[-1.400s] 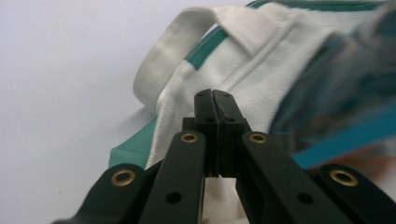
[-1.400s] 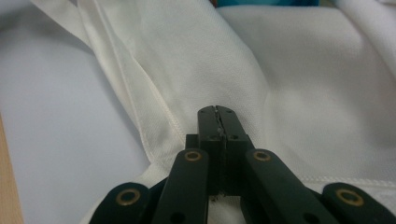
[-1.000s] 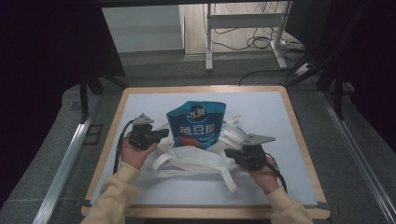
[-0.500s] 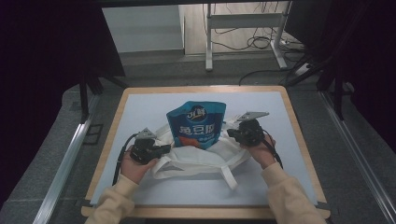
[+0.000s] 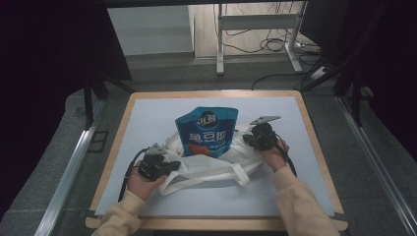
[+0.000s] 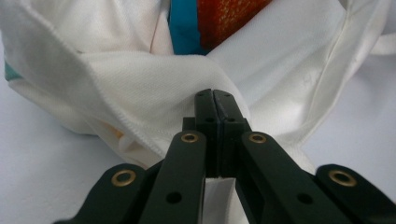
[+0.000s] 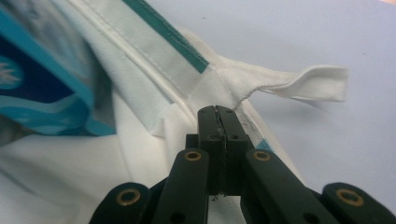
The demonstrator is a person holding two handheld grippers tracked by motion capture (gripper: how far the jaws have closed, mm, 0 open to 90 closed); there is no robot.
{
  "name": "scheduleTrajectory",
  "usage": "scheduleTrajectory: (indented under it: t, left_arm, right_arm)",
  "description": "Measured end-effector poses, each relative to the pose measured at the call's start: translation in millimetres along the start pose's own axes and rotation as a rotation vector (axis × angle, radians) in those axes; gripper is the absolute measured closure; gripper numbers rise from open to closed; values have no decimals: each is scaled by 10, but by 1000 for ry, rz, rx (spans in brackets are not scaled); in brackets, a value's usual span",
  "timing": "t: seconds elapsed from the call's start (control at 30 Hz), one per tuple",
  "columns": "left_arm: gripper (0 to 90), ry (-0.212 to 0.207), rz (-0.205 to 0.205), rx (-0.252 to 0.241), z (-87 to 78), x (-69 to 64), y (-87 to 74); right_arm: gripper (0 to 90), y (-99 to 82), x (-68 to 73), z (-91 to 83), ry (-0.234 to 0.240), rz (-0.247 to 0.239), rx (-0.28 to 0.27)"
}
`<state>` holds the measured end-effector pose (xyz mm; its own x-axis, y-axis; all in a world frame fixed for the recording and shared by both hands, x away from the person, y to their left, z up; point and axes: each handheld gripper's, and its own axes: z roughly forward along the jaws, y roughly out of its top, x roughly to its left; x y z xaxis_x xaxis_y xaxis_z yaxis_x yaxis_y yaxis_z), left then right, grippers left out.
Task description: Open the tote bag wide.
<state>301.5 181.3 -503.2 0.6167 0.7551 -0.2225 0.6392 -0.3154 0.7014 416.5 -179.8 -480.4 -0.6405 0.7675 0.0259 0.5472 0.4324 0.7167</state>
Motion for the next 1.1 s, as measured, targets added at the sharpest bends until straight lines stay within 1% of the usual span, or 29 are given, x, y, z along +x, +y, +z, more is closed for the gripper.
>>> scheduleTrajectory:
  t: [0.03,0.1,0.17,0.23,0.33,0.4,0.47,0.5,0.53,0.57,0.6,0.67,0.73,0.77,0.8,0.83,0.87,0.9,0.93,0.97,1.0,1.03,1.1]
  left_arm:
    - [898,-2,-1,-2,-2,2,-1]
    - [898,-1,-1,-3,3,-2,-4]
    - [898,1,7,2,13,-3,-9]
    - [898,-1,5,1,16,3,-7]
    - [898,-5,0,-6,14,12,-3]
    - [898,-6,2,-20,0,9,2]
    - [897,-9,15,-49,-33,-4,7]
    - [896,-9,15,-49,-33,-4,7]
    - [896,-5,29,-66,-76,-23,12]
    - [896,-5,29,-66,-76,-23,12]
    - [896,0,28,-95,-133,-40,24]
    - [896,3,25,-123,-186,-50,37]
    - [896,6,31,-133,-206,-52,40]
    - [896,11,36,-139,-223,-55,38]
    - [893,17,38,-143,-238,-57,32]
    - [893,24,42,-146,-256,-56,24]
    - [888,32,36,-160,-296,-43,8]
    - [886,32,36,-160,-296,-43,8]
    - [882,34,33,-166,-315,-35,2]
    - [876,42,22,-182,-370,-8,-19]
    - [867,42,22,-182,-370,-8,-19]
    - [863,49,8,-195,-412,19,-45]
    - [850,51,4,-197,-426,31,-55]
  right_arm:
    - [889,-3,-18,21,-2,3,2]
    - [889,-16,-54,68,6,24,6]
    - [889,-23,-66,84,13,27,3]
    - [889,-26,-67,82,12,28,3]
    - [888,-31,-58,62,13,26,-6]
    - [888,-35,-47,43,13,20,-18]
    - [888,-44,-37,-22,32,32,-46]
    - [888,-44,-37,-22,32,32,-46]
    - [887,-53,-16,-94,44,37,-78]
    - [887,-53,-16,-94,44,37,-78]
    - [887,-60,17,-176,55,32,-105]
    - [887,-65,49,-261,65,27,-129]
    - [887,-70,64,-347,75,23,-153]
    - [887,-70,64,-347,75,23,-153]
    - [886,-85,66,-420,84,21,-176]
    - [886,-85,66,-420,84,21,-176]
    - [886,-116,67,-479,88,19,-191]
    - [886,-116,67,-479,88,19,-191]
    - [885,-156,68,-529,93,18,-203]
    - [880,-191,70,-564,99,20,-211]
    - [880,-191,70,-564,99,20,-211]
    - [868,-250,76,-622,108,15,-223]
    - [861,-281,81,-653,110,13,-230]
